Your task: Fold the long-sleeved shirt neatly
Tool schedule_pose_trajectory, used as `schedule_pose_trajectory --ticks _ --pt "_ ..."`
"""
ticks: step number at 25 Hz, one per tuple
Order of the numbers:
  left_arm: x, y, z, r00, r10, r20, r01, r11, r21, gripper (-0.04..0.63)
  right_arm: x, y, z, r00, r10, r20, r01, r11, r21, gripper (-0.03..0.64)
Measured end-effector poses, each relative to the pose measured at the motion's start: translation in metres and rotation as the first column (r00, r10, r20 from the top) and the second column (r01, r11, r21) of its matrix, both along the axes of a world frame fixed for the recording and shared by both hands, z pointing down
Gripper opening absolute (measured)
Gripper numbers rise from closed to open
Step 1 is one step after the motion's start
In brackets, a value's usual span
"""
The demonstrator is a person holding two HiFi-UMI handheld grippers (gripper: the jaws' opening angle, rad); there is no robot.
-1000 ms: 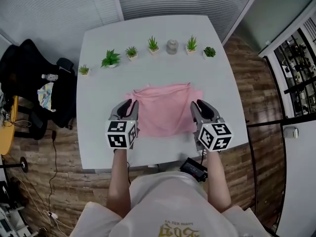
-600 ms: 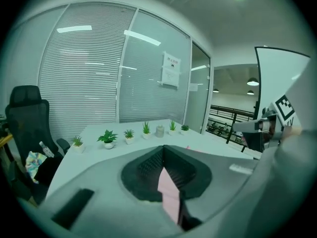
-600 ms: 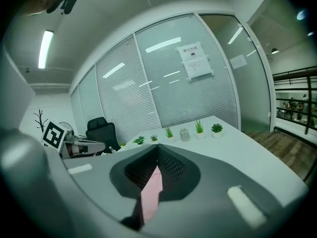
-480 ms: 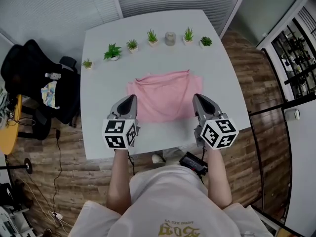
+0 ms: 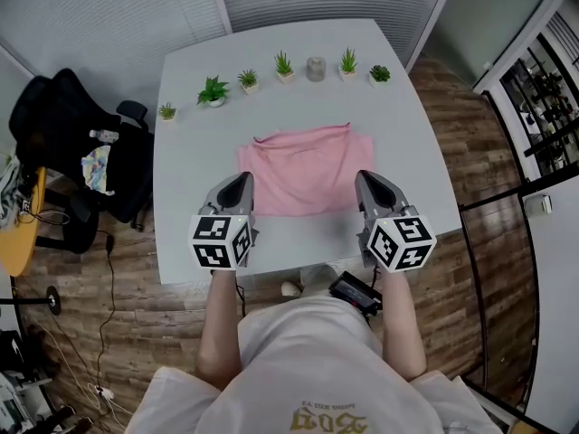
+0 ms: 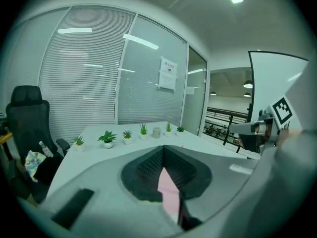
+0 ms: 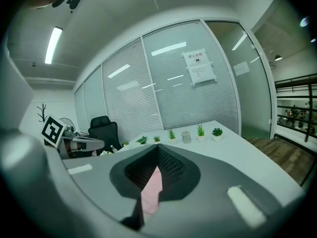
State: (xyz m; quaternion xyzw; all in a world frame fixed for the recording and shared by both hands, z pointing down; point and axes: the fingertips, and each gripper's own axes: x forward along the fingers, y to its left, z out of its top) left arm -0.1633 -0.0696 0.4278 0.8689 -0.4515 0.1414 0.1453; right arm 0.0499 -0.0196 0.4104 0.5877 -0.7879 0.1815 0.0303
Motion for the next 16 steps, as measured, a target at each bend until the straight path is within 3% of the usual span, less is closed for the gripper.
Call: schedule_pose_trajectory --ticks 6,12,16 --pt "0.003 0.005 -0.002 1.0 -0.002 -0.011 0.002 1.0 -0.004 0.008 0.003 0.004 -0.002 1.0 -0.007 -0.001 0.007 1.0 0.002 0.011" --pt "0.01 0.012 -0.003 0.999 0.019 0.039 -0.02 1.0 0.008 0.008 0.007 0.007 0.003 1.0 -0.007 0.009 0.007 1.0 -0.011 0.011" --pt "0.011 0.017 -0.004 0.999 0.027 0.032 -0.027 1.0 0.002 0.008 0.005 0.01 0.003 1.0 -0.012 0.016 0.012 1.0 -0.008 0.011"
